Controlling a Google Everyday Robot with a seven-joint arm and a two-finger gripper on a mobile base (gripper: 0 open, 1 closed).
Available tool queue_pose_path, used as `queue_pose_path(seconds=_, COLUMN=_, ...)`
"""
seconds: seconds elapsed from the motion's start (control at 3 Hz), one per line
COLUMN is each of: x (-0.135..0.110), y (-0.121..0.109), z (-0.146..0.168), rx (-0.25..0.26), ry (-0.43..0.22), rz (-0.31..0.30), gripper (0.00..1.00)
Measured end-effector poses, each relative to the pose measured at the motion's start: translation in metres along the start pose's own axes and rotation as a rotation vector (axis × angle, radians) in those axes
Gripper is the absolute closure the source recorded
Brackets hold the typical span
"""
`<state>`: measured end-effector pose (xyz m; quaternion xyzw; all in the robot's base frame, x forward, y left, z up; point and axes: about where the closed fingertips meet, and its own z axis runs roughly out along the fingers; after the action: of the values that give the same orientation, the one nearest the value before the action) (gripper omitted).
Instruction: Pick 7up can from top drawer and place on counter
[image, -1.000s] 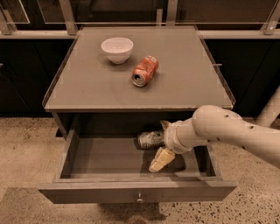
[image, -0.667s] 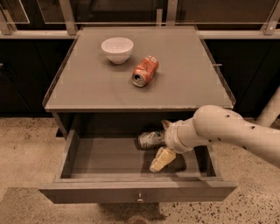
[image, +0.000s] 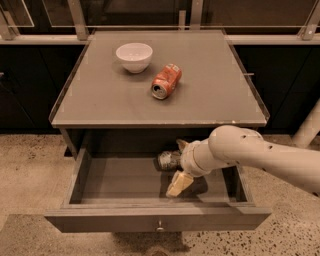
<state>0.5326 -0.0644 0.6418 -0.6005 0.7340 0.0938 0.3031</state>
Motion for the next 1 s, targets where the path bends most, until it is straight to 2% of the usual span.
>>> queue_pose_path(seconds=0.67, x=-0.012, y=-0.009, z=0.034, rx=0.009, ry=-0.004, rz=-0.084, gripper=0.0)
queue_pose_path(seconds=1.0, x=-0.003, y=-0.008, z=0.046, rx=-0.031, ry=0.037, rz=-0.121, gripper=0.0)
